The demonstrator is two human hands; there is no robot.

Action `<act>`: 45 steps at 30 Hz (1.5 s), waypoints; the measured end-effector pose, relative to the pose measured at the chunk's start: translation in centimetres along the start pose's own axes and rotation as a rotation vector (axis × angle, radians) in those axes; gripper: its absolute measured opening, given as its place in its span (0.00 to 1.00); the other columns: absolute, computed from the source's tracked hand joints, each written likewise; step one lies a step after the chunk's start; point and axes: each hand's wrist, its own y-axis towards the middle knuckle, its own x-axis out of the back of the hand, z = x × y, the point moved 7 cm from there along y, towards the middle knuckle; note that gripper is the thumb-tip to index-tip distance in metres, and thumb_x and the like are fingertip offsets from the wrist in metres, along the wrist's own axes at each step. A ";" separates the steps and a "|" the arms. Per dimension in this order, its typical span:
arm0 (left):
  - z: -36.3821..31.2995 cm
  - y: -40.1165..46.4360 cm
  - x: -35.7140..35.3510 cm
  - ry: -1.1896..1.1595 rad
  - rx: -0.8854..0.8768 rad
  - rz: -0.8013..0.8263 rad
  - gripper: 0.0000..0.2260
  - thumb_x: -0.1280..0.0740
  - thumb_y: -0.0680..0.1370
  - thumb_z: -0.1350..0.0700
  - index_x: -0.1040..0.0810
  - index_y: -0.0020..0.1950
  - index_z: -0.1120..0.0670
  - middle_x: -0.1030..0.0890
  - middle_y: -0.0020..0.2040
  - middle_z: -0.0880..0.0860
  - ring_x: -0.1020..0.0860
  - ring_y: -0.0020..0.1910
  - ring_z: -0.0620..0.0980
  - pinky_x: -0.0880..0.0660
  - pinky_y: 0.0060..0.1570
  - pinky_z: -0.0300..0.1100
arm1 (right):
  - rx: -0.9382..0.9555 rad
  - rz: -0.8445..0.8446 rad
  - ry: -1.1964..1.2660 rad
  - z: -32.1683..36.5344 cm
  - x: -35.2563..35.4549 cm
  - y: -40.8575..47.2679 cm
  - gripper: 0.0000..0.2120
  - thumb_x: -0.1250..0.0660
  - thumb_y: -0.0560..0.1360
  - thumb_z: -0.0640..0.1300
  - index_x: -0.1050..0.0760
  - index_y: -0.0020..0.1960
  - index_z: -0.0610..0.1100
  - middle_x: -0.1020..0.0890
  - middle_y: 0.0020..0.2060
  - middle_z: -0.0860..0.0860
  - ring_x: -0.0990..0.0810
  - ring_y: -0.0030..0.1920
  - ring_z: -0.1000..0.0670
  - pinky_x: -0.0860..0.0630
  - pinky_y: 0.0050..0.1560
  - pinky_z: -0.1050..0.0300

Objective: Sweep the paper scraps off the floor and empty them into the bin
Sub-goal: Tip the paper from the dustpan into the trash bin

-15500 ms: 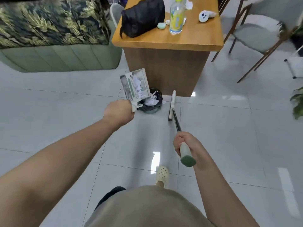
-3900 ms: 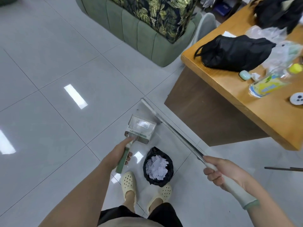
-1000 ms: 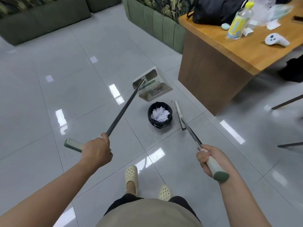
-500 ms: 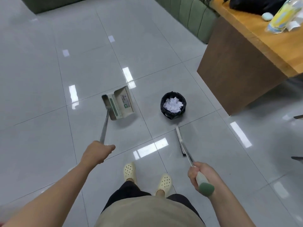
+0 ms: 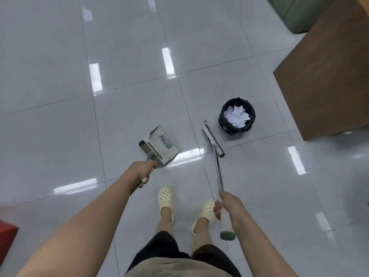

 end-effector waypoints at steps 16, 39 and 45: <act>-9.4 5.7 6.4 0.178 -0.015 0.220 0.17 0.32 0.70 0.52 0.23 0.58 0.51 0.29 0.35 0.51 0.32 0.24 0.48 0.35 0.28 0.33 | -0.197 0.271 0.219 1.5 -5.1 -3.3 0.07 0.37 0.79 0.44 0.30 0.55 0.44 0.35 0.26 0.49 0.38 0.18 0.56 0.39 0.14 0.67; -17.8 -7.3 6.1 0.014 -0.448 0.094 0.15 0.26 0.74 0.49 0.28 0.42 0.57 0.30 0.30 0.56 0.33 0.22 0.51 0.36 0.26 0.39 | -0.116 0.288 0.970 0.1 1.3 -10.7 0.05 0.42 0.79 0.43 0.35 0.48 0.42 0.34 0.23 0.51 0.33 0.17 0.55 0.31 0.15 0.64; -20.0 -11.4 3.0 0.428 -0.612 -0.072 0.18 0.27 0.68 0.46 0.29 0.42 0.58 0.24 0.31 0.52 0.24 0.25 0.51 0.30 0.29 0.40 | -0.025 0.177 1.025 -0.8 5.3 -9.7 0.04 0.42 0.80 0.40 0.36 0.46 0.45 0.34 0.25 0.51 0.34 0.18 0.55 0.30 0.16 0.65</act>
